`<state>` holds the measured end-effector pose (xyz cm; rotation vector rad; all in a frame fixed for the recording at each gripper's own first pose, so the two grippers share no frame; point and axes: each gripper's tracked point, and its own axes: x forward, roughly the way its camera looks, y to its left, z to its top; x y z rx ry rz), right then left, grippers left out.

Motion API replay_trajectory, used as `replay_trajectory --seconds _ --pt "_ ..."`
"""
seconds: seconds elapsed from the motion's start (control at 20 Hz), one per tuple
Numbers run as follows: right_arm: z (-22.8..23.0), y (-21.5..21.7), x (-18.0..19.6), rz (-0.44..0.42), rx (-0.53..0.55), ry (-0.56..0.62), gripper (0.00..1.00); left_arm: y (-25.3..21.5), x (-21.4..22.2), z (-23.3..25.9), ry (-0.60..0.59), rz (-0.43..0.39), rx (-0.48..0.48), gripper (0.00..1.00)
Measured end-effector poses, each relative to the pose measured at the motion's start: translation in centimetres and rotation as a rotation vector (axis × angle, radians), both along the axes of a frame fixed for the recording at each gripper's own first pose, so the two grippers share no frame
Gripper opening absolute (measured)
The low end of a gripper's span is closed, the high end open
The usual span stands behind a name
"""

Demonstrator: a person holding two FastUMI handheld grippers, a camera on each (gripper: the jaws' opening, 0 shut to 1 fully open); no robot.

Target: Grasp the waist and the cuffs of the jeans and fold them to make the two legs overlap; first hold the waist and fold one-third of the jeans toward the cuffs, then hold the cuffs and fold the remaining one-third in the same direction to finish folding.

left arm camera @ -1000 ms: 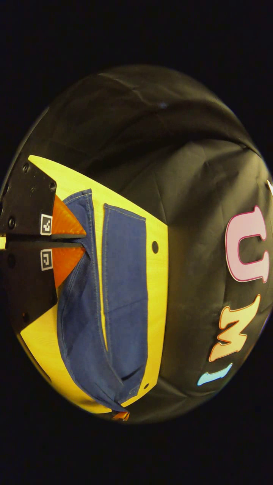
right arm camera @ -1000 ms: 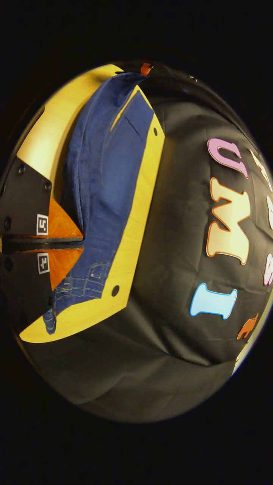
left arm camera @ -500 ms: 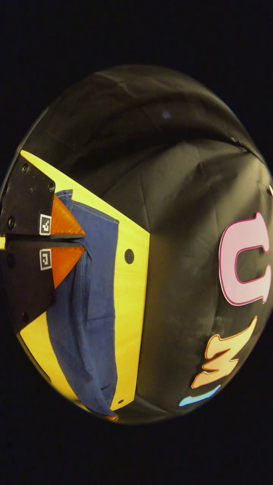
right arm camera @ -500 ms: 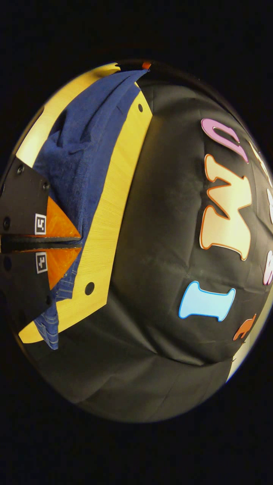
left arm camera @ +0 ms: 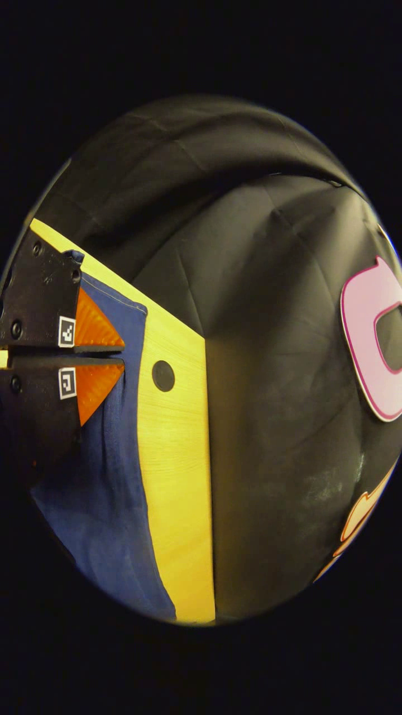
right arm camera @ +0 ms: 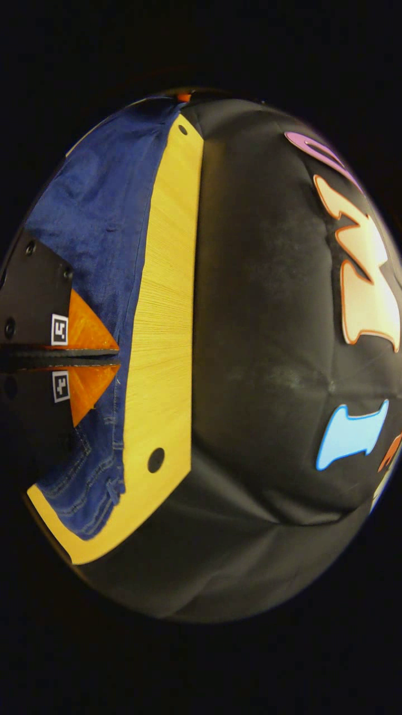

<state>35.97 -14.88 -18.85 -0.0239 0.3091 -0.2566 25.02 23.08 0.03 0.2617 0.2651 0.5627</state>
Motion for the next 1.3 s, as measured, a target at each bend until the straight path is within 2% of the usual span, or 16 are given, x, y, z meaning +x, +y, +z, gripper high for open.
replay_trajectory --seconds 0.15,0.25,0.3,0.45,0.5,0.55,0.8,0.95,1.0,1.05,1.3 --pt "-1.6 -0.1 0.5 0.012 0.048 0.028 0.03 0.2 -0.2 -0.3 -0.004 0.020 0.024 0.00" --pt "-1.9 0.0 0.5 0.035 0.058 0.039 0.05 -0.6 0.2 -0.2 -0.013 -0.001 -0.030 0.02" --pt "-1.8 0.0 0.3 0.041 0.074 0.045 0.07 -1.3 0.5 -0.1 -0.023 -0.009 -0.058 0.27" --pt "-1.0 -0.1 -1.2 0.062 0.164 0.047 0.74 -3.3 -0.6 0.8 -0.078 -0.041 -0.118 1.00" --pt "-0.3 -0.8 -1.8 0.054 0.168 0.036 0.97 -3.8 -1.0 1.0 -0.094 -0.058 -0.128 1.00" --pt "0.6 -1.7 -3.0 0.043 0.164 0.027 0.99 -4.6 -1.5 1.5 -0.112 -0.081 -0.132 0.95" --pt "3.6 -8.8 -8.5 -0.055 0.255 -0.004 0.99 -9.9 -5.2 2.0 -0.118 -0.157 -0.128 0.95" --pt "2.7 -13.9 -11.4 -0.140 0.264 0.014 0.94 -13.7 -6.7 1.5 -0.116 -0.216 -0.157 0.95" --pt "2.5 -15.1 -12.1 -0.160 0.276 0.018 0.99 -15.1 -7.0 1.4 -0.123 -0.244 -0.173 0.96" --pt "2.0 -16.3 -12.7 -0.179 0.297 0.025 0.95 -16.4 -7.2 1.4 -0.126 -0.263 -0.185 0.95" --pt "-0.9 -20.2 -13.1 -0.247 0.470 0.040 0.99 -19.9 -8.1 2.2 -0.124 -0.297 -0.157 0.95"
